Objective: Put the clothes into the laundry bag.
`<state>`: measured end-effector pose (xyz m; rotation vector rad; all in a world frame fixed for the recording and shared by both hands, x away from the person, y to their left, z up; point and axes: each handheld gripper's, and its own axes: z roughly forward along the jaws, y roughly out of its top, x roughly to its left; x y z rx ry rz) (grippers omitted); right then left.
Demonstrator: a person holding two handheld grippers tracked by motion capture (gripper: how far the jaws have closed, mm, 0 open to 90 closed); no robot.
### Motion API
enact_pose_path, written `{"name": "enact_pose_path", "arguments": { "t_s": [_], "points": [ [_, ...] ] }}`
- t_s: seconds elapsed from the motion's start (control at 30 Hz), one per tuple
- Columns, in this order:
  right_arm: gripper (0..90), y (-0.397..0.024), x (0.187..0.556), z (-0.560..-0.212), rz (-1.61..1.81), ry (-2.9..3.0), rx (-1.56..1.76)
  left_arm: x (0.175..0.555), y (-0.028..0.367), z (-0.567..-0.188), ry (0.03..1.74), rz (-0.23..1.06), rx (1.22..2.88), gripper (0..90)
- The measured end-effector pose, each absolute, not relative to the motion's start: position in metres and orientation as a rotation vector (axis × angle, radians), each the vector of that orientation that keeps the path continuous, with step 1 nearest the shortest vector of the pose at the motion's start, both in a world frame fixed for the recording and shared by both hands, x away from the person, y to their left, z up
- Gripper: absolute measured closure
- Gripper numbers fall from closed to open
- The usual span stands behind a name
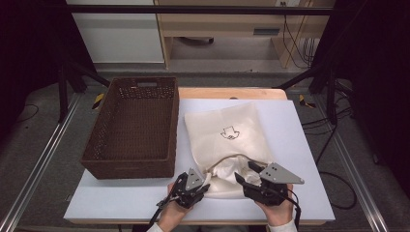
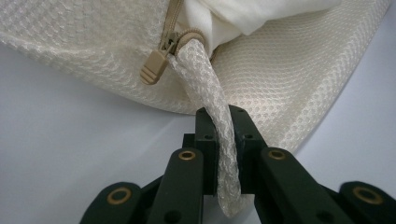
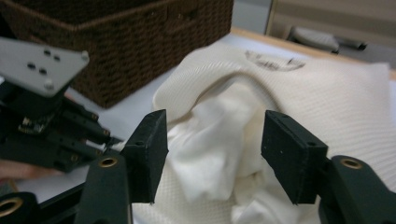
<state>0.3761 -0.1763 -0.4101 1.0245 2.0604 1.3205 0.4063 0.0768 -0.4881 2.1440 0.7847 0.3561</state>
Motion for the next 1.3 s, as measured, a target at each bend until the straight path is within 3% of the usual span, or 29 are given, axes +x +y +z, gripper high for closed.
{"name": "enact_pose_path", "arguments": {
  "t_s": [0.2, 0.3, 0.33, 0.4, 0.6, 0.87, 1.03, 1.2, 1.3],
  "points": [
    [49.8, -0.168, 0.394, -0.439, 1.224, 2.119, 1.094, 0.406, 0.077, -0.488, 0.786, 0.356, 2.143, 82.3],
    [61.9, -0.164, 0.408, -0.461, 1.153, 2.164, 1.133, 0.405, 0.076, -0.488, 0.779, 0.374, 2.149, 82.4],
    [61.9, -0.164, 0.408, -0.461, 1.153, 2.164, 1.133, 0.405, 0.076, -0.488, 0.779, 0.374, 2.149, 82.6],
    [75.1, -0.157, 0.417, -0.470, 1.126, 2.177, 1.141, 0.402, 0.074, -0.488, 0.768, 0.406, 2.161, 83.1],
    [82.9, -0.135, 0.438, -0.476, 1.114, 2.120, 1.156, 0.401, 0.083, -0.481, 0.798, 0.336, 2.158, 84.8],
    [79.4, -0.116, 0.470, -0.483, 1.065, 2.024, 1.191, 0.398, 0.102, -0.480, 0.805, 0.339, 2.148, 84.7],
    [56.9, -0.122, 0.450, -0.474, 1.110, 2.071, 1.141, 0.399, 0.099, -0.485, 0.819, 0.356, 2.144, 83.1],
    [47.6, -0.147, 0.417, -0.455, 1.170, 2.052, 1.095, 0.399, 0.099, -0.485, 0.836, 0.356, 2.134, 81.8],
    [51.1, -0.159, 0.409, -0.454, 1.134, 2.052, 1.101, 0.400, 0.098, -0.486, 0.845, 0.359, 2.132, 82.0]
  ]
}}
